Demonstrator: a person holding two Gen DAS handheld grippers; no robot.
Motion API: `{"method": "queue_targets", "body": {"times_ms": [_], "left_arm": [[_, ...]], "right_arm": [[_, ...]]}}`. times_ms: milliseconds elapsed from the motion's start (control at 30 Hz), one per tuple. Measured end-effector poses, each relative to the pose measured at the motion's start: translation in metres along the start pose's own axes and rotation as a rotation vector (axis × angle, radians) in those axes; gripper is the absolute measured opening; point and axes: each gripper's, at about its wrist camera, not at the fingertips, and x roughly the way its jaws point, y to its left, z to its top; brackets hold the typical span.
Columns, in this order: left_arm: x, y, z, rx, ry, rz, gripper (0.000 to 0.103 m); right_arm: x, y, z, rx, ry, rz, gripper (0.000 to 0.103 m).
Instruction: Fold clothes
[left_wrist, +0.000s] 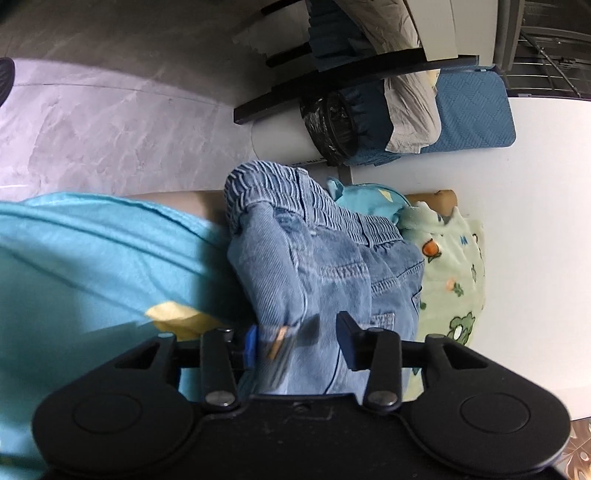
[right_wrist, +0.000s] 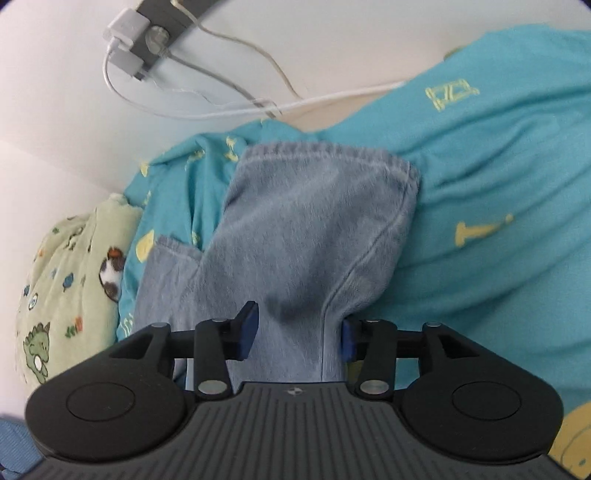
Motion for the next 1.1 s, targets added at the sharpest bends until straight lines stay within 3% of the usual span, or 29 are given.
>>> {"method": "queue_targets", "body": {"times_ms": [300, 367, 400, 467, 500, 667, 800, 933, 1033, 1100], "left_arm": [[0.037, -0.008, 0.023, 0.034, 0.039, 0.026, 0.037], [0.040, -0.005, 0.023, 0.036, 0.027, 0.032, 0.019], [0.040, -0.004, 0.023, 0.031, 0.026, 0.030, 0.012], [0.036, -0.004, 0.023, 0.018, 0.018, 0.012, 0.006], [0.031, -0.006, 0.024, 0.013, 0.012, -0.005, 0.006], [-0.004, -0.039, 0.030, 0.072, -0.003, -0.103, 0.004], [-0.036, -0.070, 0.035, 0.124, -0.027, -0.168, 0.004], [-0.068, -0.082, 0.034, 0.112, -0.055, -0.212, 0.004], [-0.091, -0.073, 0.030, 0.101, -0.082, -0.202, 0.004], [-0.103, -0.059, 0.028, 0.065, -0.090, -0.177, 0.004]], "right_arm": [[0.022, -0.012, 0.016, 0.033, -0.049, 0.015, 0.048], [0.024, -0.017, 0.019, 0.048, -0.057, 0.028, 0.047], [0.024, -0.017, 0.019, 0.057, -0.064, 0.041, 0.036], [0.021, -0.009, 0.019, 0.051, -0.078, 0.085, 0.012], [0.018, -0.002, 0.018, 0.030, -0.087, 0.115, 0.010], [-0.008, 0.056, 0.023, -0.136, -0.152, 0.254, 0.007], [-0.021, 0.113, 0.035, -0.225, -0.138, 0.356, 0.007], [-0.050, 0.161, 0.049, -0.285, -0.143, 0.498, 0.006], [-0.081, 0.170, 0.063, -0.305, -0.189, 0.600, 0.006], [-0.093, 0.155, 0.072, -0.293, -0.206, 0.612, 0.006]]}}
